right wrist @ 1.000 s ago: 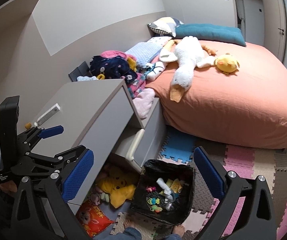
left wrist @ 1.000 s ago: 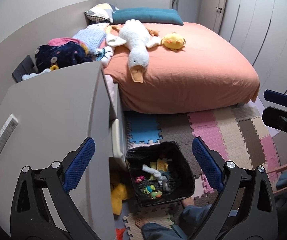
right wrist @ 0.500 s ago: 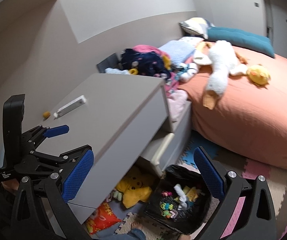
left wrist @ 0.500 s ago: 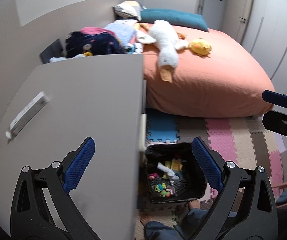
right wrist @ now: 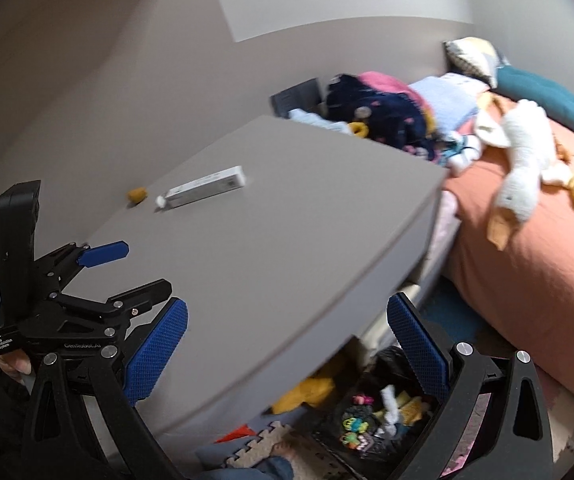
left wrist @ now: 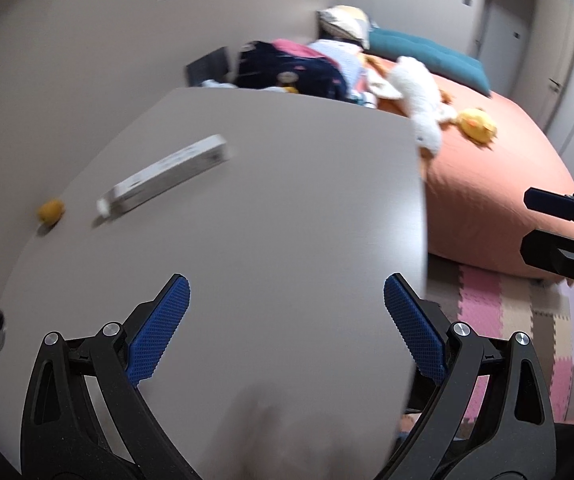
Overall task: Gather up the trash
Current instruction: 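Move both open tools from the bin up over the desk, then grasp the white thermometer box with the right tool while the left tool grasps the brown plush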
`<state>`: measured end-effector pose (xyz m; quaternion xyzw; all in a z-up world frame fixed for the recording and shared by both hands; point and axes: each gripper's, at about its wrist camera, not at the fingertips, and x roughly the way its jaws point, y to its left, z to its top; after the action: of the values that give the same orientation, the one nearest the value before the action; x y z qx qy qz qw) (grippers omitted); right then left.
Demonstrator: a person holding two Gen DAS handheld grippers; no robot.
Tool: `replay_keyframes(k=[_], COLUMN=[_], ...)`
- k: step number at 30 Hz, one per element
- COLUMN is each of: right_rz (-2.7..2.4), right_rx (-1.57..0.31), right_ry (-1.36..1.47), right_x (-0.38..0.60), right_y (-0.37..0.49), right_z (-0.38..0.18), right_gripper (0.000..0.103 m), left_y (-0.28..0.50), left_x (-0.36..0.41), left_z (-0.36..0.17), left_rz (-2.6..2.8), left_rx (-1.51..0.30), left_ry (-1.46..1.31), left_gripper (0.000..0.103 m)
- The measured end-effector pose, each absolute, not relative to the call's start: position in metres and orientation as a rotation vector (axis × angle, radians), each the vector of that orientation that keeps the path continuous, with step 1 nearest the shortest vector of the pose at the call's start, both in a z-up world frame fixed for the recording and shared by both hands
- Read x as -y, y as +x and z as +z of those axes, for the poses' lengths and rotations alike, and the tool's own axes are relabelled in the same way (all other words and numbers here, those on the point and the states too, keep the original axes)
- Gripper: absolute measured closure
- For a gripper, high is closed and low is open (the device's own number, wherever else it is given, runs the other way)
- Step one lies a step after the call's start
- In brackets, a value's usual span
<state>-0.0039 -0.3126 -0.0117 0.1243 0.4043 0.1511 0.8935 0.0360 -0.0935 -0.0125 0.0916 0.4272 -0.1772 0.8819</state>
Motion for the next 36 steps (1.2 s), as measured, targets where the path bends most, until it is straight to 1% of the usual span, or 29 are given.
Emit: replay_keyframes(k=[9, 16, 22, 36], right_rz=[0.403, 0.457, 0.532, 0.703], right_rx=[-0.834, -0.818, -0.839, -0.846], right_ry=[0.168, 0.125, 0.088, -0.028], right_x=[0.261, 0.227, 0.197, 0.128], right_y=[0.037, 0.069, 0.103, 0.182], right_z=[-0.011, -0.011, -0.013, -0.023], right_gripper=[0.003, 0.003, 0.003, 0.003], left_y=[0.055, 0.064, 0.077, 0.135], left_x=[0.034, -0.001, -0.030, -0.092], left_z=[-0.014, -0.018, -0.020, -0.022], left_rz=[-0.232, -0.147, -0.071, 0.073], left_rx=[-0.902, -0.911, -0.914, -0.903], left_ry=[0.120, 0.072, 0.018, -0.111], left_gripper=[0.008, 0.008, 0.008, 0.009])
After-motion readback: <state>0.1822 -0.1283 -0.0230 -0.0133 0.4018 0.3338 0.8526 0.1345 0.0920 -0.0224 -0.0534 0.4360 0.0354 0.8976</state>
